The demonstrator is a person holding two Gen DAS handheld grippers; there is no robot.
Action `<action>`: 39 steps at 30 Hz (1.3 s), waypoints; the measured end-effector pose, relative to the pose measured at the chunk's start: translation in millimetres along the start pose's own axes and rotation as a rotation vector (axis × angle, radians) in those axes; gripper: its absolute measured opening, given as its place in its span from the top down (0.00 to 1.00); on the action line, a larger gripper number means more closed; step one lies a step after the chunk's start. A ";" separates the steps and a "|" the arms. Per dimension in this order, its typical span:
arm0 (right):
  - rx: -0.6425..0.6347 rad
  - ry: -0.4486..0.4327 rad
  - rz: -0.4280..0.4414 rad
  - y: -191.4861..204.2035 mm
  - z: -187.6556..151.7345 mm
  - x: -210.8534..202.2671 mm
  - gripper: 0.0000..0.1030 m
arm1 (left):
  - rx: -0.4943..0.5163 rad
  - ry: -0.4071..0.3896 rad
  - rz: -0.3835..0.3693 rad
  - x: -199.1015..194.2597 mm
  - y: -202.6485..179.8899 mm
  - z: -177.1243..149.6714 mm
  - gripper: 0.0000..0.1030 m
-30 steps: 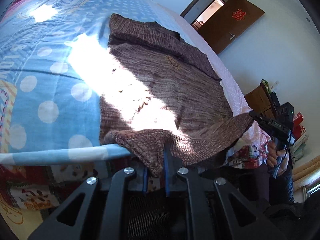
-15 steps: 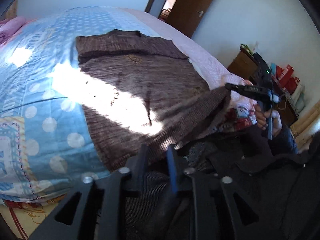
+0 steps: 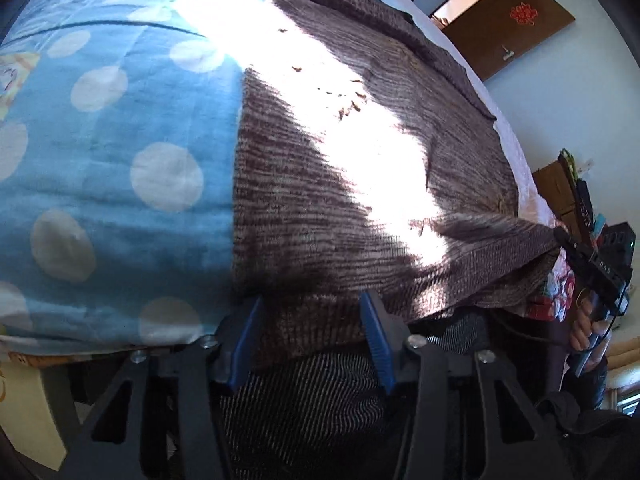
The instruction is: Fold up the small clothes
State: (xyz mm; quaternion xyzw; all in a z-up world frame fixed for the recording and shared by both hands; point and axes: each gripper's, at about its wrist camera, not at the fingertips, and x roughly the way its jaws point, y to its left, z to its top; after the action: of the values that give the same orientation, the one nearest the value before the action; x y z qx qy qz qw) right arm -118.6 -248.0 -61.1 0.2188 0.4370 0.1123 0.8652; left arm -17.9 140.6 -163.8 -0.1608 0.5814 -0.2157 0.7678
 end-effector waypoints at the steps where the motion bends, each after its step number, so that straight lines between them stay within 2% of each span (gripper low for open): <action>1: 0.006 0.001 0.004 -0.7 -0.2 -0.1 0.97 | -0.022 -0.005 -0.006 -0.5 3.3 1.5 0.71; 3: 0.008 -0.001 0.015 -0.7 -0.5 -2.2 0.97 | -0.047 0.001 -0.003 -2.6 10.1 3.5 0.92; 5: 0.006 -0.004 0.029 1.4 0.6 -5.6 0.97 | -0.071 0.012 -0.096 -8.7 14.2 1.4 1.00; 7: 0.018 -0.009 0.052 2.2 3.9 -7.6 0.97 | -0.063 -0.003 -0.144 -19.5 8.2 3.0 1.00; 13: 0.020 -0.033 0.073 6.9 31.8 -4.4 0.97 | 0.023 -0.081 -0.170 -42.2 -18.9 37.6 1.00; 16: 0.007 -0.055 0.046 9.2 51.6 0.9 1.00 | 0.052 -0.107 -0.069 -44.9 -22.2 61.1 1.00; 18: -0.015 -0.057 0.024 11.5 58.1 2.7 1.00 | 0.078 -0.093 -0.035 -47.5 -18.1 64.5 0.99; 20: -0.043 -0.047 0.010 13.7 57.6 3.9 1.00 | 0.125 -0.087 0.030 -48.0 -16.9 57.9 0.98; 22: -0.045 -0.037 0.000 11.9 53.9 3.9 1.00 | 0.158 -0.075 0.085 -44.7 -10.7 43.4 0.87; 24: -0.013 -0.002 -0.023 3.6 48.8 6.9 0.99 | 0.154 -0.047 0.098 -37.1 -3.0 29.1 0.78; 25: 0.016 0.020 -0.035 -3.1 44.6 9.4 0.96 | 0.142 -0.032 0.096 -32.0 0.8 22.0 0.77; 27: 0.065 0.062 -0.045 -14.6 33.1 13.9 0.80 | 0.116 0.003 0.082 -21.3 7.7 10.6 0.76; 28: 0.085 0.081 -0.049 -19.1 25.5 16.7 0.61 | 0.101 0.013 0.072 -16.9 10.3 6.4 0.76; 29: 0.097 0.092 -0.051 -22.0 18.1 18.9 0.48 | 0.089 0.022 0.059 -12.4 12.1 3.7 0.76; 33: 0.092 0.112 -0.021 -16.9 0.8 25.9 0.47 | 0.038 0.028 0.003 -5.6 14.1 3.7 0.75; 36: -0.043 0.105 -0.015 9.7 -4.1 30.2 0.47 | 0.018 0.018 -0.033 -7.5 14.7 1.2 0.66; 39: -0.180 0.157 -0.064 33.5 -14.0 48.0 0.47 | 0.000 0.014 -0.044 -3.6 15.2 -0.5 0.66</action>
State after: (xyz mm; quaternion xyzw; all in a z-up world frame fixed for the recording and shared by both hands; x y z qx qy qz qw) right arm -101.6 -196.1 -86.4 0.1168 0.4986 0.1399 0.8475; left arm -17.0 155.5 -168.6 -0.1720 0.5832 -0.2336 0.7588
